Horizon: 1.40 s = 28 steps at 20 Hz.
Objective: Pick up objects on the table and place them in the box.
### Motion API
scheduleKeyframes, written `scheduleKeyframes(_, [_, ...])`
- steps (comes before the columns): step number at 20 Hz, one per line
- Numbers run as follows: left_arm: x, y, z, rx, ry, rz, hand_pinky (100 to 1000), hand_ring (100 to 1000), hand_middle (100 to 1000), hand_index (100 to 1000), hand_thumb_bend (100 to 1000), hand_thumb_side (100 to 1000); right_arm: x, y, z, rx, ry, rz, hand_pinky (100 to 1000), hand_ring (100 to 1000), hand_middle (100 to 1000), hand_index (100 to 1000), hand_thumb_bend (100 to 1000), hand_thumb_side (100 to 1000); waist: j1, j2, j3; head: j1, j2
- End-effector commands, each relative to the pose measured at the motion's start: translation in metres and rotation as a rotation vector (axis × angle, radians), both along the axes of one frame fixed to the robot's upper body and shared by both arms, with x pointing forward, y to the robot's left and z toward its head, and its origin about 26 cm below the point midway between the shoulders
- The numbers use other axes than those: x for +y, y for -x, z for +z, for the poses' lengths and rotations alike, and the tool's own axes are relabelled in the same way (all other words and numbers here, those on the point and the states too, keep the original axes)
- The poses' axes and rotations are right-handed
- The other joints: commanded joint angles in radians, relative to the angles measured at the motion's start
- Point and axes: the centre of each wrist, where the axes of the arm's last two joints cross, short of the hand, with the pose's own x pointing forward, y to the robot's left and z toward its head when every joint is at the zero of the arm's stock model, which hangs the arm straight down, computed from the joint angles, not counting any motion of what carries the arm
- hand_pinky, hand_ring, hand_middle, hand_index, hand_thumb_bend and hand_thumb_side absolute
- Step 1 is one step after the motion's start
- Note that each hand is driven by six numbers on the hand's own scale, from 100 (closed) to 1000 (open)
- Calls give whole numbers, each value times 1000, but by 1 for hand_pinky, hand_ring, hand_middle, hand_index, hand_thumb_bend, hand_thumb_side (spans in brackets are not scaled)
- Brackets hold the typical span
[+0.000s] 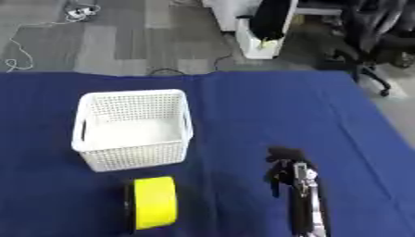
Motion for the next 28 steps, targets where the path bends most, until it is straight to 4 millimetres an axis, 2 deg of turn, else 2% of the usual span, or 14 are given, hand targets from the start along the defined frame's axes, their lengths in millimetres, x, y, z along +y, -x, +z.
scheduleKeyframes(1, [1,1,7,-26,-18,-3,1000,903,912,916,100,782,1,0,5,-17,4,3,100,344,507,667,100,1000,2,-13,0,7,-10])
scheduleKeyframes(4, [2,1,6,-25,-14,-2,1000,903,912,916,100,782,0,1,5,-16,6,-1,100,345,507,669,100,1000,3,-15,2,4,-35])
scheduleKeyframes(7, [2,1,6,-25,-16,1,1000,902,912,916,100,782,-5,2,6,-18,58,-12,100,362,526,681,100,1000,1,-14,5,6,-30])
scheduleKeyframes(9, [3,1,6,-23,-20,2,1000,901,911,916,100,782,-15,3,8,-33,202,-14,100,396,564,703,100,1000,-3,-14,6,7,-19])
scheduleKeyframes(10, [3,2,6,-22,-22,3,1000,902,912,916,100,782,-19,4,10,-50,306,-6,100,382,549,694,100,1000,-3,-15,6,6,-15])
scheduleKeyframes(11, [3,2,6,-21,-24,2,1000,901,911,916,100,781,-23,3,13,-74,418,14,100,460,619,735,100,1000,-5,-17,8,5,-12])
scheduleKeyframes(12, [3,2,6,-21,-26,1,1000,901,911,916,100,781,-27,2,17,-110,552,49,100,455,614,732,100,1000,-5,-18,10,4,-11])
scheduleKeyframes(13, [3,2,5,-21,-27,0,1000,900,911,916,100,781,-29,1,20,-143,660,80,189,527,686,767,100,1000,-5,-19,12,4,-10])
scheduleKeyframes(15, [3,2,5,-20,-28,-2,1000,897,910,915,100,780,-31,-3,30,-217,881,152,295,586,729,786,100,1000,-4,-20,18,2,-5])
scheduleKeyframes(16, [2,2,5,-21,-28,-4,1000,897,910,915,100,780,-32,-6,36,-262,992,193,295,586,738,786,100,1000,-2,-20,22,0,0])
scheduleKeyframes(17, [2,2,5,-21,-27,-5,1000,896,910,915,100,779,-32,-8,41,-294,1068,218,402,638,756,798,100,1000,-1,-20,25,-1,4])
scheduleKeyframes(19, [2,2,5,-23,-27,-6,1000,895,909,915,100,778,-29,-13,49,-351,1184,256,503,693,782,810,100,1000,1,-19,30,-1,12])
scheduleKeyframes(23, [1,2,6,-30,-23,-14,1000,890,907,914,100,775,-18,-22,64,-455,1329,330,597,743,807,830,100,1000,10,-18,41,38,43])
scheduleKeyframes(28, [-1,1,8,-44,-13,-25,1000,876,901,910,100,772,-2,-29,74,-521,1371,395,621,749,817,881,100,1000,14,-13,59,44,52])
